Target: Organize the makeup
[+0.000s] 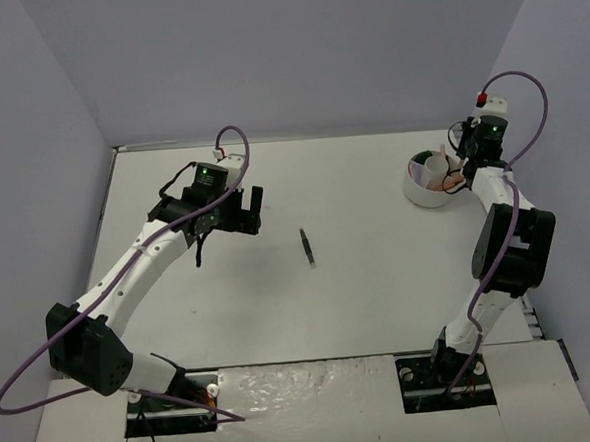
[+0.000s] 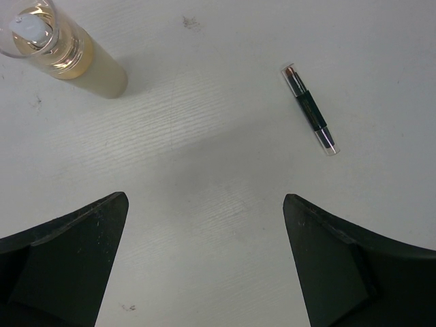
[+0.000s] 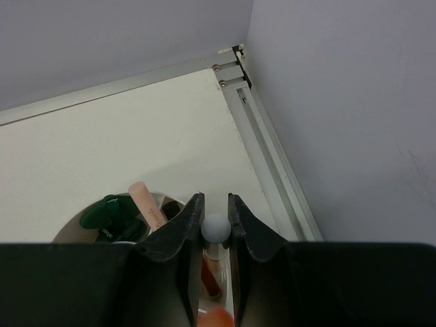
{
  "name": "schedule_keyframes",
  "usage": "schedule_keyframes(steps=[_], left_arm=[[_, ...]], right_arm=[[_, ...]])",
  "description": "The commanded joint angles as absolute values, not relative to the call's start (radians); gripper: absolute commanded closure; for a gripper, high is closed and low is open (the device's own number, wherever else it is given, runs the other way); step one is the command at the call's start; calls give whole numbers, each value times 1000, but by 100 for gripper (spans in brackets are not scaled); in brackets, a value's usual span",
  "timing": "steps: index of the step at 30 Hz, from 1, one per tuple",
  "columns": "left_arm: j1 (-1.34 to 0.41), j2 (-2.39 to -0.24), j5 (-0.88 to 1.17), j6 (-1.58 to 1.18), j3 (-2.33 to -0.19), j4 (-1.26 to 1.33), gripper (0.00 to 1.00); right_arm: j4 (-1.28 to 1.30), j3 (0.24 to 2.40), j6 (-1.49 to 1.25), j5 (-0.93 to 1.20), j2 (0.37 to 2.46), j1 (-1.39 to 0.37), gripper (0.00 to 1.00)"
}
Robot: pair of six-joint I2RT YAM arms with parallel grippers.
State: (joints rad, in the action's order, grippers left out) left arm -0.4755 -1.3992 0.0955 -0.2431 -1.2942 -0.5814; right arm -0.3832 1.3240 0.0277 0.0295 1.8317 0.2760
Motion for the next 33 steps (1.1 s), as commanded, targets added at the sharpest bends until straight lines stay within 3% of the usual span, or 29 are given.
schedule_keyframes(steps=[1,15,20,22,27,33], left_arm=[[-468,-1394,76,-230,-1319,-567,3],[-468,-1387,80,-232,-1319,-567,3],[-468,-1390,83,-232,-1320,-570,3],[-468,-1392,86,-234,-1322,-572,3],[-467,-1387,85,-241,-1317,-565,3],[-468,-1389,87,-245,-1318,-564,3]], right_arm=[[-477,1324,31,65,1837,273,100],[-471,1279,37,120,1818,273,100],[-460,1265,33,126,1801,269,93],[-451,1261,35,126,1792,265,88],[-442,1255,30,126,1781,264,60],[-409,1267,18,122,1723,254,40]])
